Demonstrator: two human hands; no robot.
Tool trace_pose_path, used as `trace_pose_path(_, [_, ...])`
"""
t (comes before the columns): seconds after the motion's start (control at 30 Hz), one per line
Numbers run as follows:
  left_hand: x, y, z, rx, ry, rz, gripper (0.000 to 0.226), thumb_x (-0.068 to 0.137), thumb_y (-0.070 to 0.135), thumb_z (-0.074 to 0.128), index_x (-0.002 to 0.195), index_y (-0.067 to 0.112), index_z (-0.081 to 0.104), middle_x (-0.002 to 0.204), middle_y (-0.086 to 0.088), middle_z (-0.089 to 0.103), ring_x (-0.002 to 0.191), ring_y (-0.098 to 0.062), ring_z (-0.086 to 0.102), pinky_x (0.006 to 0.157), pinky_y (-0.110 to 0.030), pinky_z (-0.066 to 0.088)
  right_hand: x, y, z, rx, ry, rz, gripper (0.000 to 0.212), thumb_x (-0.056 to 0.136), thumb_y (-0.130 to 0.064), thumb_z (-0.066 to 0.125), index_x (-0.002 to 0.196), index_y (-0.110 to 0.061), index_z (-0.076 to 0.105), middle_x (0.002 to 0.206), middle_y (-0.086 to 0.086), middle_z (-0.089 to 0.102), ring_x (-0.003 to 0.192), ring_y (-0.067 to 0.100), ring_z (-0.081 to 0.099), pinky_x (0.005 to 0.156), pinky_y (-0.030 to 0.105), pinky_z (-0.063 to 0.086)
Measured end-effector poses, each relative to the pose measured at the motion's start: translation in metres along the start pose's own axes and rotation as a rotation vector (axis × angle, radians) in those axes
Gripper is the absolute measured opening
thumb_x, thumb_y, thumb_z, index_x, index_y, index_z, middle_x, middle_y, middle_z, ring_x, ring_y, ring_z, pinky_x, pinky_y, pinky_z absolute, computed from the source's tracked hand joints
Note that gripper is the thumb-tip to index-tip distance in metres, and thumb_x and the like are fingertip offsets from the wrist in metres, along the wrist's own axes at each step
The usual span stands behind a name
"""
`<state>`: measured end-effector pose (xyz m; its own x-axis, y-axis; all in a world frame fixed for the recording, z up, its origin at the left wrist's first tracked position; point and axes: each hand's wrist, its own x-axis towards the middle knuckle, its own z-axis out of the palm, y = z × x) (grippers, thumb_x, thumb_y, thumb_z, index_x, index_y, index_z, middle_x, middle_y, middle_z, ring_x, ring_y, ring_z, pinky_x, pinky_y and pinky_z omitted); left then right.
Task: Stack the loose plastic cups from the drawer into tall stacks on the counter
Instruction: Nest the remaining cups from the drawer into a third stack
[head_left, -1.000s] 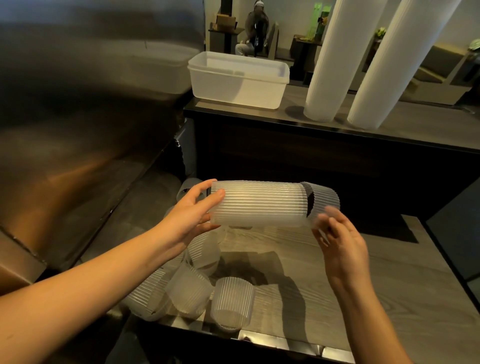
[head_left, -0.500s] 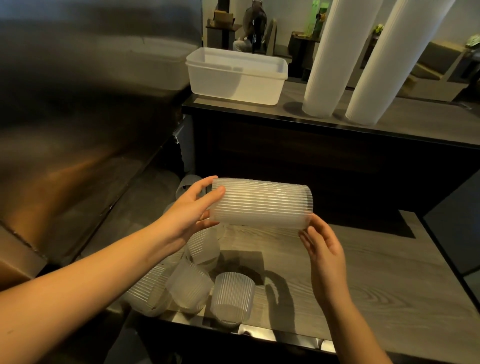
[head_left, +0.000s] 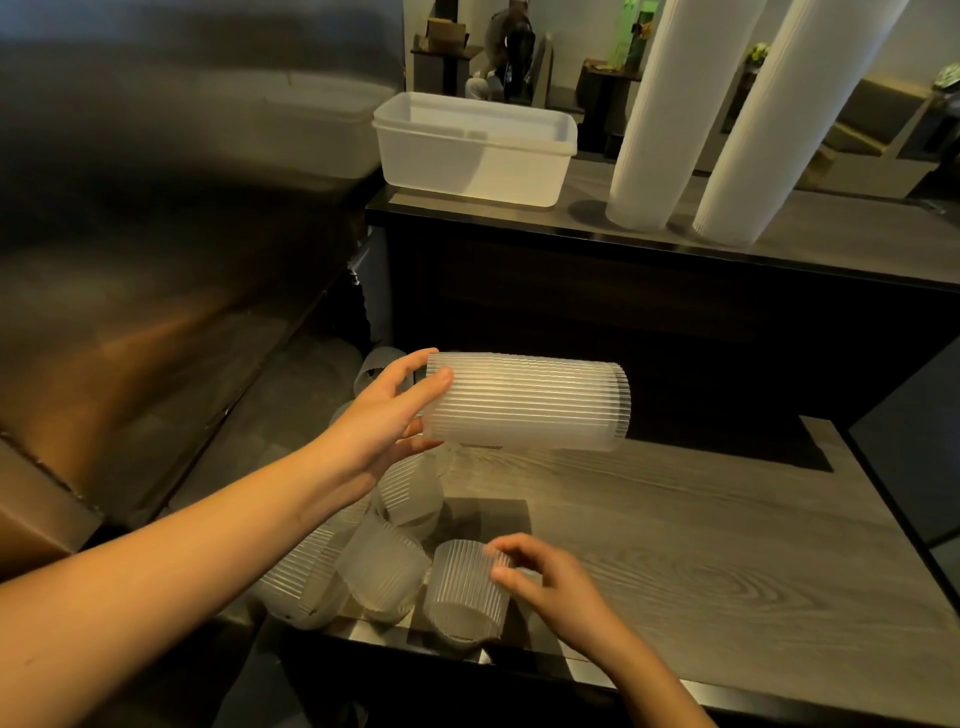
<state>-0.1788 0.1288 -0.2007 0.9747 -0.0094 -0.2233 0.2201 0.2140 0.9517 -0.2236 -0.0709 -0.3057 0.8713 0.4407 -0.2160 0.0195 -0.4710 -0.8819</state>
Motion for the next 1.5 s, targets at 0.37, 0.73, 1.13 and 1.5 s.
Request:
trace_pose_path(0.37, [0.001,0.000,0.000,-0.016,0.008,-0.007,0.049,0.086,0.029,0.059,0.133,0.027,0.047,0.127,-0.001,0.053,0.099,-0.018,0.062,0.067,-0.022,0.057,-0.001,0.004,-0.020,0.413,0.208,0.121,0.020,0.091,-0.008,0.048,0.100,-0.015,0.064,0.097,0.001,0.066,0.092,0.012,0.061,0.081,0.020,0.050])
trace_pose_path(0.73, [0.004,-0.001,-0.004,-0.037,0.005,-0.012,0.050,0.085,0.030,0.060,0.133,0.026,0.047,0.132,-0.002,0.049,0.104,-0.021,0.061,0.070,-0.025,0.057,-0.001,0.013,-0.082,0.954,0.776,0.009,0.014,0.089,-0.006,0.049,0.090,-0.015,0.060,0.058,-0.007,0.067,0.055,0.000,0.062,0.058,0.011,0.051])
trace_pose_path(1.13, [0.003,-0.001,-0.002,0.009,-0.010,-0.028,0.048,0.086,0.030,0.058,0.133,0.026,0.047,0.128,-0.001,0.053,0.097,-0.017,0.064,0.073,-0.027,0.057,-0.014,-0.031,-0.102,0.836,0.707,-0.162,0.013,0.084,-0.023,0.052,0.093,-0.020,0.061,0.067,-0.009,0.068,0.068,0.001,0.063,0.072,0.014,0.053])
trace_pose_path(1.5, [0.003,-0.001,0.001,-0.007,-0.052,-0.084,0.041,0.086,0.025,0.057,0.127,0.025,0.050,0.115,0.003,0.058,0.094,-0.019,0.066,0.075,-0.029,0.058,-0.008,-0.037,-0.083,0.695,0.547,-0.238,0.058,0.043,-0.066,0.077,0.089,-0.031,0.073,0.094,-0.005,0.072,0.093,0.006,0.065,0.077,0.013,0.049])
